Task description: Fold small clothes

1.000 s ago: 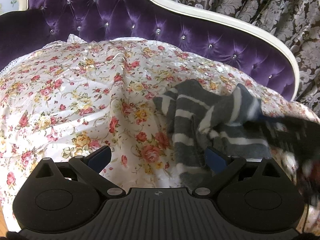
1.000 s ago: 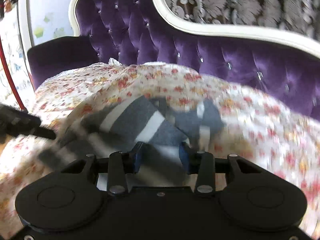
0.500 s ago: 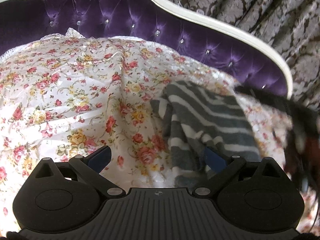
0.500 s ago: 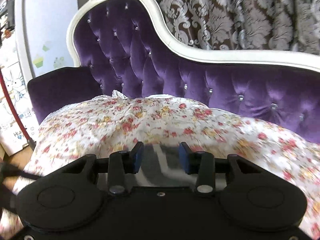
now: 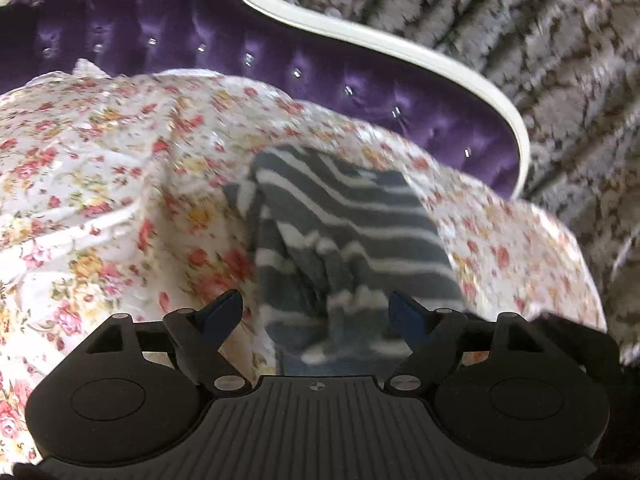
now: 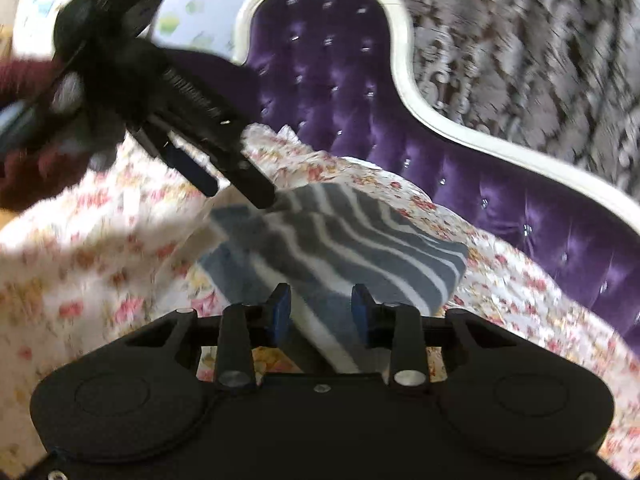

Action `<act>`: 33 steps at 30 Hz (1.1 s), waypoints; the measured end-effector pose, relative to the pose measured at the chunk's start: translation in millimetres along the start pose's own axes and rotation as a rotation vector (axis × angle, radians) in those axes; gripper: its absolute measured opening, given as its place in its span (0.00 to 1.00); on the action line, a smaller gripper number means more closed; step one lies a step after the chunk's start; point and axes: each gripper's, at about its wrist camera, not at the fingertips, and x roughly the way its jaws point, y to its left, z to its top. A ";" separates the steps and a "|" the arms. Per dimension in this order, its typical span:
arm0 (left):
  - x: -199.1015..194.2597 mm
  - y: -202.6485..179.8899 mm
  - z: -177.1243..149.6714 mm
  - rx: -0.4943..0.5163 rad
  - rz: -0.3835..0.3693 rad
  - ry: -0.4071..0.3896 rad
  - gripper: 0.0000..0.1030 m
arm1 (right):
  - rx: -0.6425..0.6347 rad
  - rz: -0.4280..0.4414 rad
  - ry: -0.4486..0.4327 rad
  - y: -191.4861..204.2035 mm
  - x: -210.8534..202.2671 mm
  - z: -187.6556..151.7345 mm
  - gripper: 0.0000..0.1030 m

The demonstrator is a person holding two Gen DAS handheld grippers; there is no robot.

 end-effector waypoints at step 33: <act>24.6 0.6 -2.6 -0.076 -0.105 0.024 0.53 | -0.211 -0.112 0.026 23.1 3.6 -16.7 0.41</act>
